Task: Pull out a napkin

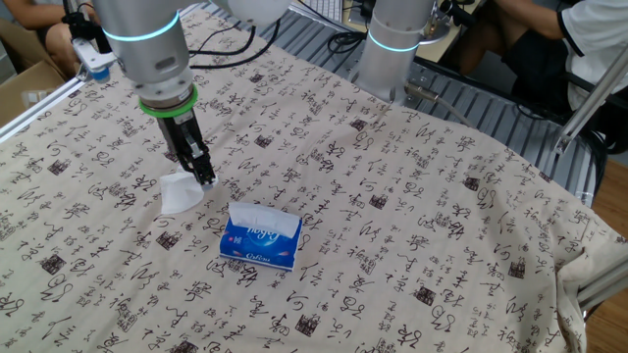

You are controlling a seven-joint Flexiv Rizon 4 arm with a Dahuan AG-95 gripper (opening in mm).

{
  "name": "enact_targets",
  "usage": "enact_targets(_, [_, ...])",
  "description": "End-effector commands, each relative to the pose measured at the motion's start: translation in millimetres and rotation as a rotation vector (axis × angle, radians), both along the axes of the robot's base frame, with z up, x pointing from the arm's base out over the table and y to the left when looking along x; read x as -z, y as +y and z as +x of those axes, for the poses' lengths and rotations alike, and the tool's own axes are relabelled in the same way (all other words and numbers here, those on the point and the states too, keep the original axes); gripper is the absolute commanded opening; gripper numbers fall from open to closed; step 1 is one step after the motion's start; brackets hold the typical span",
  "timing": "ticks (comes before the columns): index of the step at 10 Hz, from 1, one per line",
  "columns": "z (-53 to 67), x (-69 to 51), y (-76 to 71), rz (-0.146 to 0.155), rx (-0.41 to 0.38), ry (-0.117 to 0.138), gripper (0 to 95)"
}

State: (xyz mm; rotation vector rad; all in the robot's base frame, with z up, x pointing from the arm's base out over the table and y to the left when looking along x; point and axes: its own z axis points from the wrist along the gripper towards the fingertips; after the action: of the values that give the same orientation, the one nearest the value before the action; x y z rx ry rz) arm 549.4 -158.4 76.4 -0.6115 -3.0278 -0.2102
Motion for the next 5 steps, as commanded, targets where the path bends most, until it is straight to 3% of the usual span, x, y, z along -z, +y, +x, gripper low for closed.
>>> enact_targets(1, [7.1,-22.4,2.3,0.019,-0.009,0.005,57.0])
enact_targets(2, [8.4,-30.1,2.7,0.028,-0.005,0.005,57.0])
enact_targets(3, [9.6,-39.3,3.6,0.035,-0.006,-0.002,38.0])
enact_targets(4, [10.1,-44.6,4.6,0.037,-0.006,0.003,38.0])
enact_targets(5, [10.5,-53.5,5.8,0.011,-0.012,0.003,19.0])
